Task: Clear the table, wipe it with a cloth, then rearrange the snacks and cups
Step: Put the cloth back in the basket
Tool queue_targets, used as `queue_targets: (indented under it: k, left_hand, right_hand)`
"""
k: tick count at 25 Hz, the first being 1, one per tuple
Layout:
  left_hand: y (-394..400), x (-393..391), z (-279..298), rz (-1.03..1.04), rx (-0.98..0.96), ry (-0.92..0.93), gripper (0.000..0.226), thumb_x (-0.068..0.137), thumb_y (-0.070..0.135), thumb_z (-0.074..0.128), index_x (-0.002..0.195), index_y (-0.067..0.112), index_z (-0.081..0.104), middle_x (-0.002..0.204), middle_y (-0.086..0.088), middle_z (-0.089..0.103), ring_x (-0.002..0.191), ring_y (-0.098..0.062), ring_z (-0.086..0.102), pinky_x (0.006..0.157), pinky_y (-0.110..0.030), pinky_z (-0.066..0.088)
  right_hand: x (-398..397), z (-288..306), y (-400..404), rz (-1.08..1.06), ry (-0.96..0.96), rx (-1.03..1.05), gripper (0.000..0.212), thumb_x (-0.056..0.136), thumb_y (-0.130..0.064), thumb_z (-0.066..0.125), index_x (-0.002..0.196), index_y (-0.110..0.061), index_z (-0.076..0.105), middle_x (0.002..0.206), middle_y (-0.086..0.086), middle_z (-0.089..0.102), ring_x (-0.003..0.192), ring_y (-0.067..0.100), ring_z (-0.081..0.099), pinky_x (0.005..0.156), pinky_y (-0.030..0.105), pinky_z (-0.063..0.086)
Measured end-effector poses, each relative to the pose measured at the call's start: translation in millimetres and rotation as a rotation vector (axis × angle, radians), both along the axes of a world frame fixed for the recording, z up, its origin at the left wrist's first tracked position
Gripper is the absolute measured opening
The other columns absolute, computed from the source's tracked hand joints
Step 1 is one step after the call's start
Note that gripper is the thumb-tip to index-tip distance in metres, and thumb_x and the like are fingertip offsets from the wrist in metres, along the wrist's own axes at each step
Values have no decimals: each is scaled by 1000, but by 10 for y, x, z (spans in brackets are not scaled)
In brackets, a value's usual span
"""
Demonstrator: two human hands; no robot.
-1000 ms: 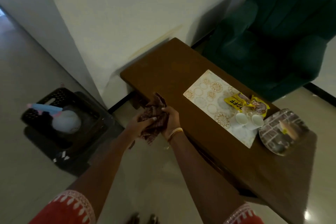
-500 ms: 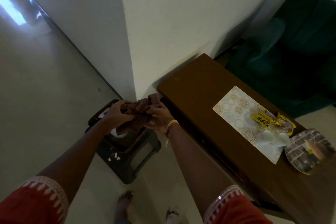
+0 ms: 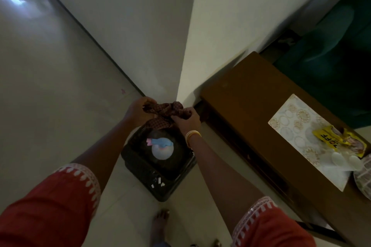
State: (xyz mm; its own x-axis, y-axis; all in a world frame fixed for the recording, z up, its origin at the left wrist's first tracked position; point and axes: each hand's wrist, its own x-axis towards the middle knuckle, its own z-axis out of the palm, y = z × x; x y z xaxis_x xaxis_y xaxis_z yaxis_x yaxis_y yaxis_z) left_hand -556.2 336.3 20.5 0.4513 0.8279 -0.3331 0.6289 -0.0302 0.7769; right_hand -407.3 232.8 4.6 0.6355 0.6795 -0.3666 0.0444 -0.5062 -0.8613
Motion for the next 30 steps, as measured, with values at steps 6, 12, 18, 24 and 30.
queue_targets:
  k: [6,12,18,24,30]
  left_hand:
    - [-18,-162,-745,-184,-63,227,44,85,8,66,127,8,56,128,-14,59,119,-29,55,99,-39,44]
    - [-238,-95,-671,-336,-69,317,39,98,12,45,137,9,48,137,-13,53,123,-26,52,98,-31,40]
    - [-671,544,-70,-528,153,366,36,98,25,43,133,21,51,131,-7,58,113,-21,57,92,-30,43]
    - [-1649,1814,380,-750,304,401,43,100,27,37,143,21,39,153,-4,34,139,-20,35,113,-43,28]
    - [-2697,3171,556,-817,273,213,40,97,27,47,136,20,47,142,-2,49,130,-19,46,108,-43,37]
  right_hand:
    - [-13,-588,98,192,-6,-322,30,90,-14,63,118,-6,63,120,13,63,110,24,58,91,31,46]
    - [45,-584,-46,415,-63,-524,44,92,-13,58,135,-9,51,135,13,55,124,28,52,108,37,40]
    - [427,-91,-644,541,-233,-537,33,92,-15,53,125,-12,55,123,12,59,112,28,56,93,36,45]
    - [1475,317,-1619,478,-378,-584,41,97,-15,42,137,-11,46,141,14,47,129,31,46,103,39,40]
    - [2728,531,-2980,372,-419,-669,34,94,-19,50,127,-13,55,130,13,55,119,33,53,96,41,47]
